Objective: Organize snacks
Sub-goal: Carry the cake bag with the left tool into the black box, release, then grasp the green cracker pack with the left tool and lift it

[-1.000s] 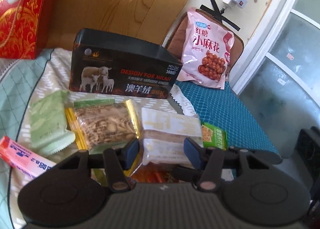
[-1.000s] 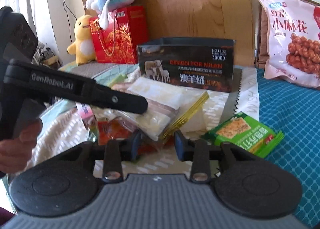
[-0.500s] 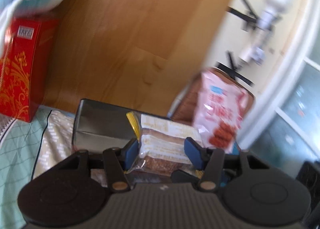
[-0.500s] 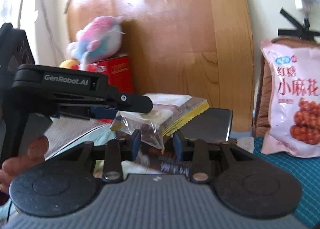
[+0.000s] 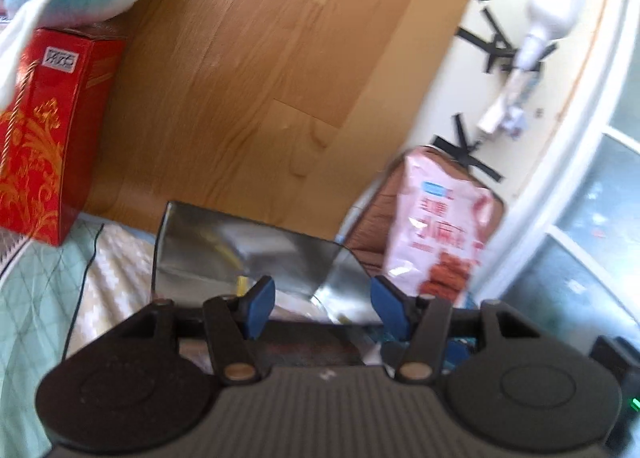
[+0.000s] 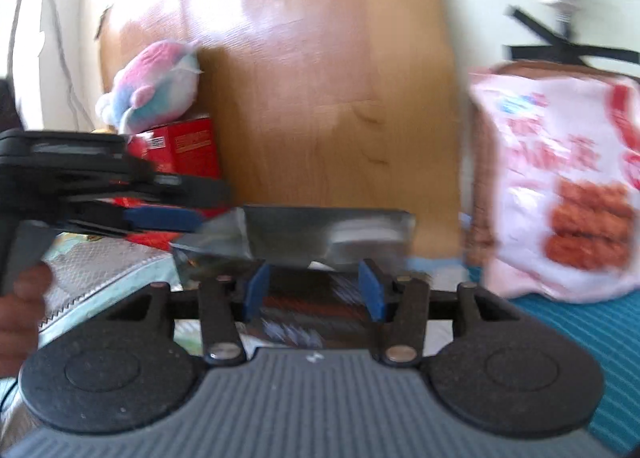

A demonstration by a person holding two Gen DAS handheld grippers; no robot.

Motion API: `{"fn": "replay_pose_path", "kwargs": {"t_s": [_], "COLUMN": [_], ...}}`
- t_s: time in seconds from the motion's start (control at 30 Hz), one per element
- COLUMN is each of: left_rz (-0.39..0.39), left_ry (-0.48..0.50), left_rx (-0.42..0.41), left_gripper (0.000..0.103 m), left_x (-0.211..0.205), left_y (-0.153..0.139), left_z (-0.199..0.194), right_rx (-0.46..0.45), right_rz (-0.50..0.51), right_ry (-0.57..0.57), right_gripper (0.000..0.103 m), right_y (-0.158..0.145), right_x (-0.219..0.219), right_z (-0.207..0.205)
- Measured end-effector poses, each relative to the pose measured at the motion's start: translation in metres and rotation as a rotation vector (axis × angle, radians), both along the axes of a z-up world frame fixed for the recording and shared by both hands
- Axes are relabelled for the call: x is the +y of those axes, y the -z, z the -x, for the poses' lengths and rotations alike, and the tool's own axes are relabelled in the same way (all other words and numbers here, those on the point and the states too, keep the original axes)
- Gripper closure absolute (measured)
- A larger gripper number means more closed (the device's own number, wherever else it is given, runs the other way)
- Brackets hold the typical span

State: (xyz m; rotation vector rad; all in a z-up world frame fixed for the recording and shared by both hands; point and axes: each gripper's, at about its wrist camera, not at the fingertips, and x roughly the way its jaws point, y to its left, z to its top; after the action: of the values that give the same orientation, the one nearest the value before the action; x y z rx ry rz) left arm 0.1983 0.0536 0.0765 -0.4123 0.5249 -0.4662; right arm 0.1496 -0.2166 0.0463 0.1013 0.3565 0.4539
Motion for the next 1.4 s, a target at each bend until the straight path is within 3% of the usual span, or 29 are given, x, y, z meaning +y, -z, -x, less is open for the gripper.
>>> {"fn": "replay_pose_path", "kwargs": {"t_s": [0.1, 0.2, 0.3, 0.5, 0.53, 0.6, 0.7, 0.8, 0.93, 0.97, 1.03, 1.1, 1.2, 1.3, 1.4], "left_rz": [0.029, 0.003, -0.006, 0.001, 0.000, -0.003, -0.002, -0.010, -0.007, -0.012, -0.026, -0.034, -0.062, -0.107, -0.160], "left_ry": [0.046, 0.118, 0.157, 0.184, 0.186, 0.185, 0.190, 0.202, 0.215, 0.215, 0.205, 0.197, 0.188, 0.204, 0.185], "left_rx": [0.041, 0.072, 0.102, 0.143, 0.143, 0.149, 0.165, 0.193, 0.216, 0.209, 0.192, 0.182, 0.208, 0.274, 0.249], "left_gripper": [0.049, 0.049, 0.049, 0.049, 0.049, 0.049, 0.049, 0.049, 0.049, 0.049, 0.045, 0.043, 0.043, 0.055, 0.064], "left_x": [-0.004, -0.029, -0.052, -0.068, -0.069, -0.069, -0.069, -0.067, -0.061, -0.057, -0.051, -0.045, -0.046, -0.057, -0.062], "left_y": [0.008, 0.019, 0.030, 0.041, 0.041, 0.040, 0.041, 0.049, 0.053, 0.051, 0.047, 0.043, 0.048, 0.062, 0.061], "left_z": [0.019, 0.031, 0.042, 0.062, 0.065, 0.070, 0.075, 0.085, 0.102, 0.108, 0.118, 0.125, 0.125, 0.118, 0.122], "right_rx": [0.094, 0.195, 0.222, 0.240, 0.229, 0.223, 0.286, 0.364, 0.280, 0.260, 0.225, 0.212, 0.206, 0.158, 0.152], "right_rz": [-0.015, -0.067, -0.087, -0.028, -0.017, -0.020, -0.084, -0.119, 0.011, 0.032, 0.053, 0.069, 0.124, 0.196, 0.231], "right_ry": [0.085, 0.140, 0.150, 0.084, 0.073, 0.049, -0.013, -0.221, -0.238, -0.230, -0.229, -0.262, -0.315, -0.329, -0.318], "right_gripper": [0.050, 0.049, 0.049, 0.053, 0.066, 0.078, 0.079, 0.087, 0.083, 0.079, 0.061, 0.055, 0.055, 0.055, 0.059], "right_y": [0.012, 0.026, 0.034, 0.045, 0.044, 0.044, 0.045, 0.050, 0.043, 0.040, 0.036, 0.035, 0.042, 0.051, 0.045], "right_x": [-0.038, -0.069, -0.076, -0.053, -0.051, -0.054, -0.061, -0.051, -0.039, -0.039, -0.038, -0.033, -0.019, 0.001, 0.007], "right_z": [0.014, 0.031, 0.051, 0.064, 0.068, 0.077, 0.091, 0.114, 0.138, 0.139, 0.139, 0.137, 0.131, 0.126, 0.125]}}
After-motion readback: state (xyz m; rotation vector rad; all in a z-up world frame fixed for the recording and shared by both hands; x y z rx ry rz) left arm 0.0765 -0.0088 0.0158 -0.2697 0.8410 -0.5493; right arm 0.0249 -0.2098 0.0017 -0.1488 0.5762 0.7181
